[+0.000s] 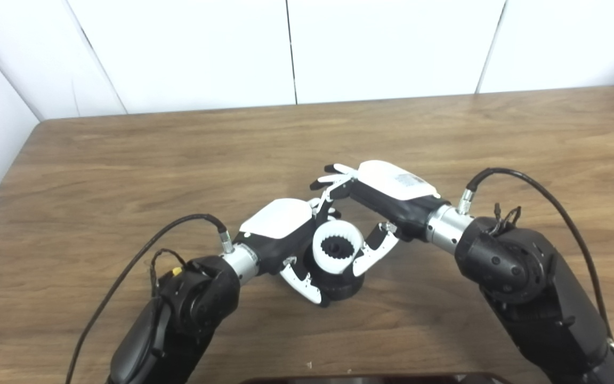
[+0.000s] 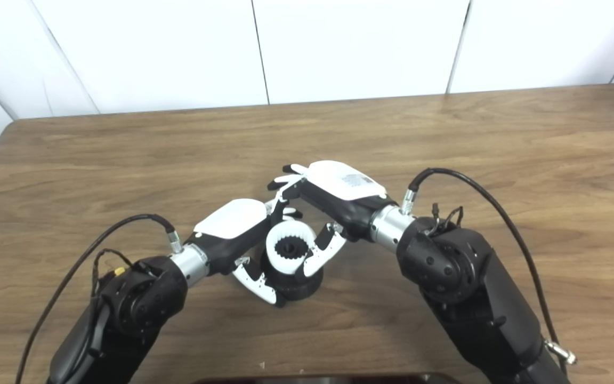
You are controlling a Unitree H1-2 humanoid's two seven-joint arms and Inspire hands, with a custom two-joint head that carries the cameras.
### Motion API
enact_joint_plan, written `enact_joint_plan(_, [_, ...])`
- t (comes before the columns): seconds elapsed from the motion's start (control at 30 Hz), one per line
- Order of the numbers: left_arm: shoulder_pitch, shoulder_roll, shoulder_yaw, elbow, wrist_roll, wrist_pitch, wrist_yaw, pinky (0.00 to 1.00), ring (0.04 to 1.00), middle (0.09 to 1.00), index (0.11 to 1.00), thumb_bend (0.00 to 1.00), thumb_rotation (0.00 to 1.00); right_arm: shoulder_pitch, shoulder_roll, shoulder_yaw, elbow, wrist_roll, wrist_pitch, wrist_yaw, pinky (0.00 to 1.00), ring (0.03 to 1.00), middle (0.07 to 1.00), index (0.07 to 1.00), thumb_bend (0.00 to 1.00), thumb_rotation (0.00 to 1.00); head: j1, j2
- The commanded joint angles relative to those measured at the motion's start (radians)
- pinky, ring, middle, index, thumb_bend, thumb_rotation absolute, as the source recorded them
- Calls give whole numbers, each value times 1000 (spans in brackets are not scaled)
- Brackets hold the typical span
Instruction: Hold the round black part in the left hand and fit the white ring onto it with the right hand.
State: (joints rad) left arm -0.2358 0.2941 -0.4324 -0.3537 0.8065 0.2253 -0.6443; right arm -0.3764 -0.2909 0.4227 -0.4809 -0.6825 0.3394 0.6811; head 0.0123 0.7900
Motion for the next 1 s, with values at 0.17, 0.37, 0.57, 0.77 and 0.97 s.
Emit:
enact_joint_plan(0.17, [-31, 5, 15, -45, -7, -9, 1, 818, 1000, 928, 706, 874, 213, -32, 13, -4, 3, 7, -12, -12, 912, 982, 880, 493, 524, 152, 2, 5])
enact_joint_plan(0.37, [-30, 3, 21, -48, -14, -2, -14, 825, 1000, 930, 718, 882, 221, -30, 12, -5, 2, 9, -8, -9, 913, 982, 881, 493, 524, 152, 1, 9])
enact_joint_plan(0.57, [-28, -6, 34, -42, -40, 6, -18, 830, 1000, 925, 734, 905, 234, -28, 9, -4, 2, 6, -12, -11, 907, 979, 879, 493, 524, 152, 0, 9])
enact_joint_plan(0.77, [-32, -9, 37, -41, -59, 34, -35, 839, 1000, 928, 760, 921, 249, -27, 3, -6, 3, 9, -18, -12, 906, 975, 876, 493, 524, 152, 2, 13])
enact_joint_plan(0.97, [-36, -6, 33, -40, -59, 40, -33, 827, 992, 926, 795, 960, 271, -30, 2, -7, -4, 8, -8, -3, 902, 975, 876, 493, 524, 151, 4, 15])
